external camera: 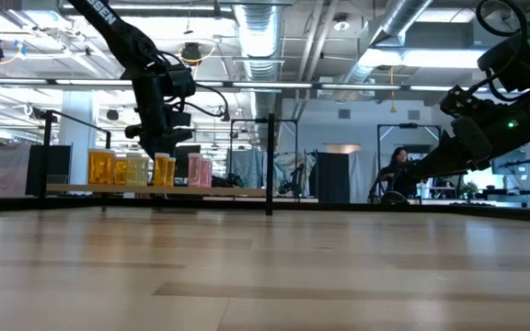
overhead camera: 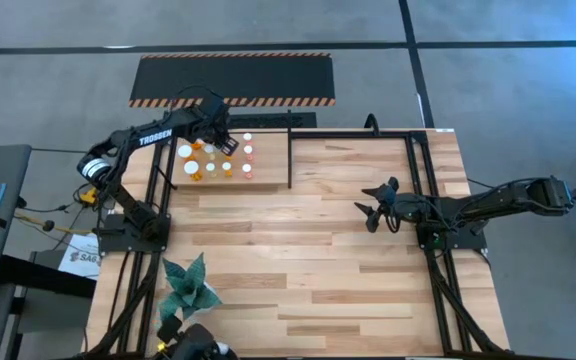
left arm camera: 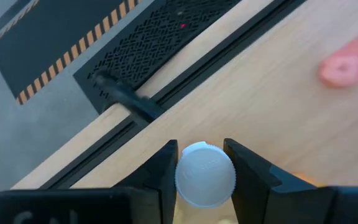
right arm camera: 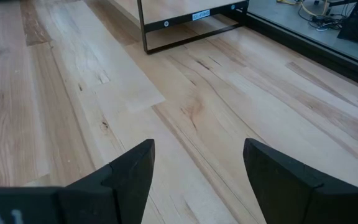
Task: Pick and place medicine bottles onto shelf by color
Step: Adjust the orange pill bottle on the shelf
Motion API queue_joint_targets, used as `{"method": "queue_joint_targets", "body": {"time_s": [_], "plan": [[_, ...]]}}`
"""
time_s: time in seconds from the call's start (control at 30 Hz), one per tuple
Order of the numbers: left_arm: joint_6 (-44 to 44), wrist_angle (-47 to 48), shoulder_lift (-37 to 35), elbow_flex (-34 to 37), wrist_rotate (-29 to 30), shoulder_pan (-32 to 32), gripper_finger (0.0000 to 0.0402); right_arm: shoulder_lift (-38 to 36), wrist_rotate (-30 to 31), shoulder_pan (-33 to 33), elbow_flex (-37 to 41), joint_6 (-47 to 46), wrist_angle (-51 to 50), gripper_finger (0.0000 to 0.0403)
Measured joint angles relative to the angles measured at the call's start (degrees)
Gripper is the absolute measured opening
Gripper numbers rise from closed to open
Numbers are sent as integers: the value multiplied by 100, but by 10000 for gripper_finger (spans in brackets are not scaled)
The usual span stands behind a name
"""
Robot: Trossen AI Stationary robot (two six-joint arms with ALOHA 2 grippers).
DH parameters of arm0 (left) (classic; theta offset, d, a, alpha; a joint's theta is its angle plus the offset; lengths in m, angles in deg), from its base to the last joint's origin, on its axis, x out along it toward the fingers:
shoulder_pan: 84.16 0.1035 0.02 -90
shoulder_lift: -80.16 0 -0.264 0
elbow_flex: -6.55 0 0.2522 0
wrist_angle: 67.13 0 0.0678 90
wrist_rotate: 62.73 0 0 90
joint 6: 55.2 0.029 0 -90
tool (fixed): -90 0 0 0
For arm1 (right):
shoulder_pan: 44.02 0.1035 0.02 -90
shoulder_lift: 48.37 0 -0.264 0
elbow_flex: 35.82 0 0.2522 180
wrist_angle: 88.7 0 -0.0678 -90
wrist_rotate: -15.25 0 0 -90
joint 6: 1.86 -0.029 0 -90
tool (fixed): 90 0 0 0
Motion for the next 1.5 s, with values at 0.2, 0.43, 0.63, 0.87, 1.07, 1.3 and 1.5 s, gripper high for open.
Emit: {"method": "queue_joint_targets", "body": {"time_s": [0.2,0.43,0.63,0.87,1.07,1.3,1.5], "plan": [[-111,-227,0,-6,-97,-281,103,0,-2,-2,0,1,0,270],[-195,-311,0,-8,-232,-528,102,0,-2,-2,0,0,1,270],[-197,-342,0,7,-193,-604,102,0,0,-2,0,2,1,270],[-203,-578,-2,190,-176,-599,102,0,-2,-2,0,1,1,270],[-201,-580,-2,196,-149,-526,103,0,-1,-1,0,0,0,270],[-197,-631,-2,196,-186,-531,107,0,0,-2,0,0,0,270],[-197,-720,-2,196,-182,-527,120,0,-2,-2,0,0,1,270]]}}
